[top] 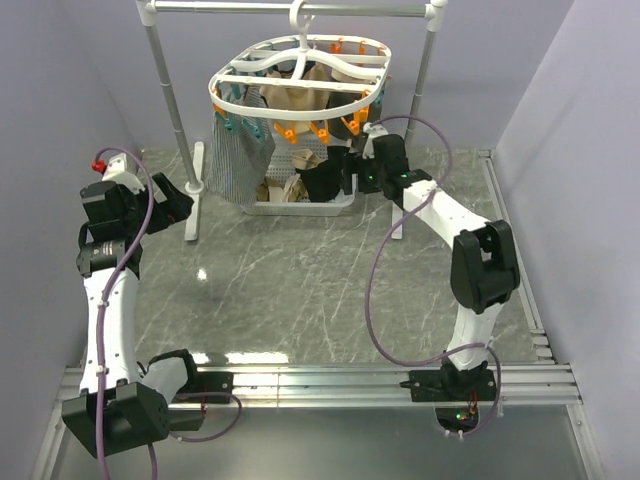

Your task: Clip the underwear to the hanger

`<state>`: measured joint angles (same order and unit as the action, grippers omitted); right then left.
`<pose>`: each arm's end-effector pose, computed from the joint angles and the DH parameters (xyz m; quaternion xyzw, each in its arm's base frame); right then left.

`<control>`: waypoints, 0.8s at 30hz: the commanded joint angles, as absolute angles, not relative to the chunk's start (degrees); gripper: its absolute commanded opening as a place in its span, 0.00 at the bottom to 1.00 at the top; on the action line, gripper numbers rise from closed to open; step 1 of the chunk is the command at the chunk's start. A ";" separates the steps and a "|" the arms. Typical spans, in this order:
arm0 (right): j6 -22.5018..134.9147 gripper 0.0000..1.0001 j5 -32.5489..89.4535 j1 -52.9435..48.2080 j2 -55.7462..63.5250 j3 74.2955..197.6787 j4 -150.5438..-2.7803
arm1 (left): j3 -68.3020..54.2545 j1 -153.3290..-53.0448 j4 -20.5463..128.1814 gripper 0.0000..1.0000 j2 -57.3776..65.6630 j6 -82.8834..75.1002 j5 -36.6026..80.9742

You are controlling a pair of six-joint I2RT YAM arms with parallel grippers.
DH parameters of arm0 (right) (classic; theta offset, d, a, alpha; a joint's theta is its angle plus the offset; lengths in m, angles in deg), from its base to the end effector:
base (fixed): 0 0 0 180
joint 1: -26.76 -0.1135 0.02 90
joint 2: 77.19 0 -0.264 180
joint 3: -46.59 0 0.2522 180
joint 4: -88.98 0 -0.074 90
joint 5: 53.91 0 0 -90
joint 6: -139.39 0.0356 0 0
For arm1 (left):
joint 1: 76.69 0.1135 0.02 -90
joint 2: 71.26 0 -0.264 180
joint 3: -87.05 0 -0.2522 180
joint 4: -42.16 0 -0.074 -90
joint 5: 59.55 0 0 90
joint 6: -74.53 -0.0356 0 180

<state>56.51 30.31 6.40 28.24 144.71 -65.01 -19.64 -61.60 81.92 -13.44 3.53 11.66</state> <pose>0.4036 0.1536 0.2758 -0.1251 0.8704 0.1557 0.4500 0.2160 0.0464 0.3600 -0.1582 0.8183 -0.1553 0.5304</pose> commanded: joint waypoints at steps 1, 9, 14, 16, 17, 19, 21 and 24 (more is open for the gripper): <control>58.44 0.90 32.13 3.83 30.38 150.17 -69.52 | -21.27 -60.87 79.30 0.99 -14.75 4.30 8.91; 58.80 0.83 37.66 2.06 40.57 160.19 -70.49 | -22.07 -60.34 80.26 0.99 -15.01 2.55 8.21; 58.88 0.81 39.08 1.62 45.40 164.76 -71.28 | -21.45 -60.16 81.23 0.99 -15.01 1.49 8.83; 59.15 0.77 40.30 1.53 46.64 165.47 -72.59 | -21.10 -60.34 81.67 0.99 -14.84 1.67 8.22; 59.23 0.75 41.10 1.53 47.60 165.73 -73.21 | -20.92 -60.25 81.67 0.99 -15.01 1.75 7.69; 58.88 0.74 40.75 1.62 48.66 166.78 -73.48 | -20.66 -60.34 81.67 0.99 -15.28 1.58 6.37; 59.06 0.74 40.66 1.54 50.24 168.02 -73.91 | -20.57 -60.25 81.85 0.99 -15.36 1.49 6.36; 59.24 0.74 40.49 1.53 52.27 169.86 -74.53 | -20.48 -60.25 82.46 0.99 -15.10 1.05 7.50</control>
